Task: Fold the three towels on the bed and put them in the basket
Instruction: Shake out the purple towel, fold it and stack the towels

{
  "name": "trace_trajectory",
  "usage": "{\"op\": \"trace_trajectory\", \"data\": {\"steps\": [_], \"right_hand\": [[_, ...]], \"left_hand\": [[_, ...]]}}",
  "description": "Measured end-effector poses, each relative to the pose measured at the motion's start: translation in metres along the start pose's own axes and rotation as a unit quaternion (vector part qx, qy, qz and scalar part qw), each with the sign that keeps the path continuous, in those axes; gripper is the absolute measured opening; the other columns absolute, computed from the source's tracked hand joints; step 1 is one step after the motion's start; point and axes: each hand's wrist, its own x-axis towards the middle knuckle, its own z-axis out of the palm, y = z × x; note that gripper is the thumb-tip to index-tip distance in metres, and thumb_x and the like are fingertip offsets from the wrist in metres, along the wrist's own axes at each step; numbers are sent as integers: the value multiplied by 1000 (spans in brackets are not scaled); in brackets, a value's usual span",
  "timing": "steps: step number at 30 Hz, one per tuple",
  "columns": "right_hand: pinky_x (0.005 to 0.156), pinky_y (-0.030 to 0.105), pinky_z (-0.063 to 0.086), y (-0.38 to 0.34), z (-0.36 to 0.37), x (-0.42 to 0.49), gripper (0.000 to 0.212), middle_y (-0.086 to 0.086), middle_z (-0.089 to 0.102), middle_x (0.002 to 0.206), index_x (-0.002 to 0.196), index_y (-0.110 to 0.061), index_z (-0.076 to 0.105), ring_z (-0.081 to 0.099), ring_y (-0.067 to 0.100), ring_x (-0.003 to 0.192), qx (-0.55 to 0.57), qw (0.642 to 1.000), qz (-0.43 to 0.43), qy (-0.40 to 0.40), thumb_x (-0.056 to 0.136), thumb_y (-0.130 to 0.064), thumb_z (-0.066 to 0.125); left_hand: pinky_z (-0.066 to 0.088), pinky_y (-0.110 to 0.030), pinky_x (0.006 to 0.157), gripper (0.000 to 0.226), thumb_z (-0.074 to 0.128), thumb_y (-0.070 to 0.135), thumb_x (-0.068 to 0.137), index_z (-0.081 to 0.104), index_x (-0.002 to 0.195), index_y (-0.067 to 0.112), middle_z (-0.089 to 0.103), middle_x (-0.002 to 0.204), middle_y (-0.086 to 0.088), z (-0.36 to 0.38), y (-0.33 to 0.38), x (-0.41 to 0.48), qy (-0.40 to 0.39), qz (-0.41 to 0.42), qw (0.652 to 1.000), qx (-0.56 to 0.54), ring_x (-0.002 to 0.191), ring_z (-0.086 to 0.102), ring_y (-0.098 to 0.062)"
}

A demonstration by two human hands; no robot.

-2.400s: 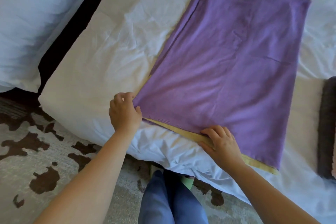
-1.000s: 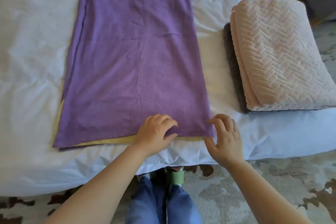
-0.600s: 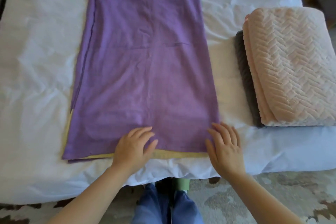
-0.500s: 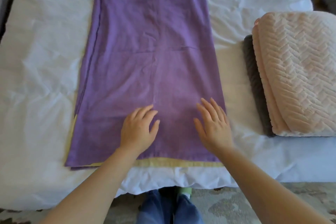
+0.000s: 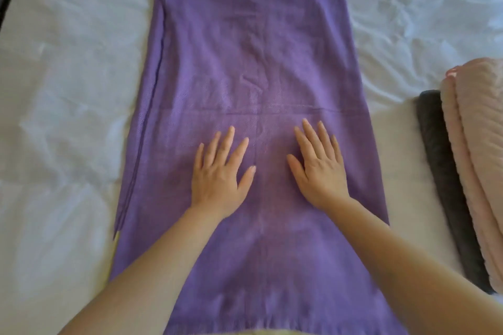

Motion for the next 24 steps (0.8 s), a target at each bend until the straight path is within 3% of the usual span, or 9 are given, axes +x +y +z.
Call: {"op": "trace_trajectory", "data": {"steps": [2, 4, 8, 12, 14, 16, 20, 24], "right_hand": [[118, 35, -7, 7, 12, 36, 63, -17, -5, 156, 151, -32, 5, -8, 11, 146, -33, 998, 8, -52, 95, -57, 21], [118, 36, -6, 35, 15, 49, 68, -15, -5, 158, 151, -32, 1, -7, 11, 146, -82, 993, 44, -67, 92, -64, 10], [119, 40, 2, 71, -6, 60, 75, -1, 8, 160, 151, -18, 15, 1, 19, 147, -93, 983, 156, -9, 89, -60, 8], [118, 41, 6, 30, -6, 126, 66, 0, 15, 157, 149, -17, 24, 8, 23, 146, -39, 997, 66, 22, 92, -51, 25], [118, 37, 0, 20, 4, 158, 65, -13, 2, 156, 151, -28, 14, -1, 14, 146, -50, 998, 8, -27, 93, -57, 21], [118, 35, -3, 41, 6, 179, 66, -18, -2, 156, 150, -34, 7, -5, 9, 145, -74, 995, 19, -67, 92, -63, 16], [119, 39, 4, 105, -19, 187, 65, -9, 11, 159, 151, -27, 14, 5, 14, 147, -101, 984, 145, -34, 93, -55, 24], [115, 45, 20, 93, -37, 247, 51, 4, 33, 152, 139, -14, 41, 26, 28, 140, -21, 988, 145, 54, 93, -34, 50]], "left_hand": [[4, -51, 117, 65, 19, 62, 90, 21, 149, 37, 12, 161, 4, 8, -13, 34, -40, -18, 998, 37, 147, 14, -24], [1, -51, 117, 69, 10, 68, 87, 13, 150, 40, 9, 161, 7, 16, -42, 41, -56, -54, 993, 86, 148, 10, -21], [7, -55, 115, 70, 21, 64, 89, 31, 148, 28, 25, 157, -2, 7, -86, 45, -12, -119, 990, 68, 145, 20, -29], [14, -55, 115, 63, 30, 54, 90, 36, 146, 27, 28, 156, -6, -8, -57, 124, 34, -19, 999, 10, 143, 26, -32], [5, -52, 117, 63, 21, 59, 90, 23, 149, 36, 16, 160, 3, -6, -49, 165, -10, 24, 999, 26, 147, 15, -25], [-2, -48, 118, 67, 10, 66, 86, 15, 149, 41, 9, 160, 8, -1, -70, 191, -55, 1, 996, 70, 148, 8, -19], [12, -52, 116, 70, 21, 64, 85, 37, 145, 32, 30, 155, 0, -15, -137, 213, -23, -69, 993, 92, 143, 28, -25], [27, -53, 109, 56, 44, 51, 85, 59, 125, 14, 47, 144, -12, -34, -134, 275, 64, -93, 993, 26, 129, 44, -36]]}}
